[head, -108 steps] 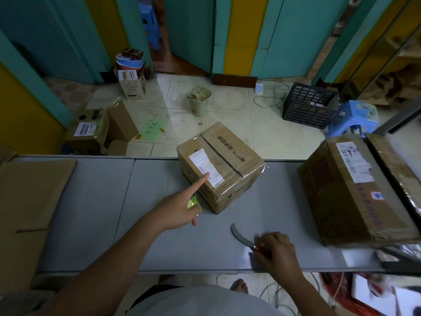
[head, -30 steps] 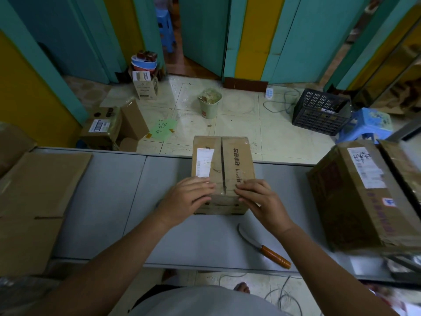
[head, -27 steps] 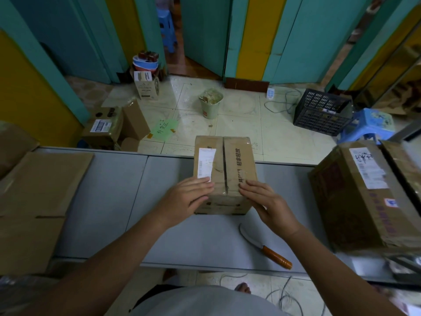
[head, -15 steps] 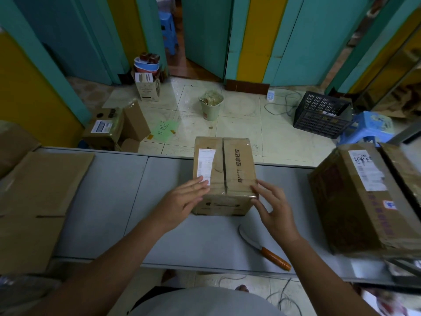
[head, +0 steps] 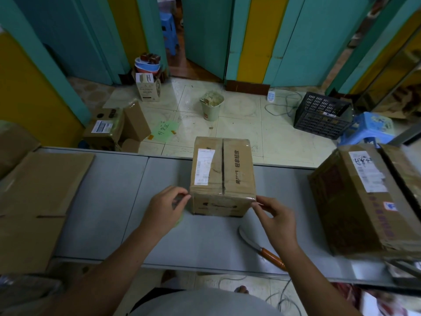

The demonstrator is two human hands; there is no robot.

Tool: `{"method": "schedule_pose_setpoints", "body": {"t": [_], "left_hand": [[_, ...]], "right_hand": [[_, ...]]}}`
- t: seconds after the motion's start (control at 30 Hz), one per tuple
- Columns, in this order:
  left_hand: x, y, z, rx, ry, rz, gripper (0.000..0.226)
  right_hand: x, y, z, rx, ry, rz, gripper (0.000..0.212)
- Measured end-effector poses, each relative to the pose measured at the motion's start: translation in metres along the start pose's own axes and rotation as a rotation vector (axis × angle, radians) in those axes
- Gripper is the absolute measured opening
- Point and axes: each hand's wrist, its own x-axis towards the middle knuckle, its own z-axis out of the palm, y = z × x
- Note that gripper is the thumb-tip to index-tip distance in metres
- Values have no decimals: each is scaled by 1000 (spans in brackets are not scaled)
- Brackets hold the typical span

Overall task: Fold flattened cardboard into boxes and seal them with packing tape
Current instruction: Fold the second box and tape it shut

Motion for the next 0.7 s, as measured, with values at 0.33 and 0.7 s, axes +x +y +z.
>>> {"method": "schedule_pose_setpoints", "body": {"t": [0.33, 0.7], "left_hand": [[7, -8, -1, 45, -57, -9, 5], [4, 3, -6, -199, -117, -252, 13]], "right_hand": [[2, 6, 9, -202, 67, -142, 18], [-9, 4, -2, 95, -21, 37, 22]]}}
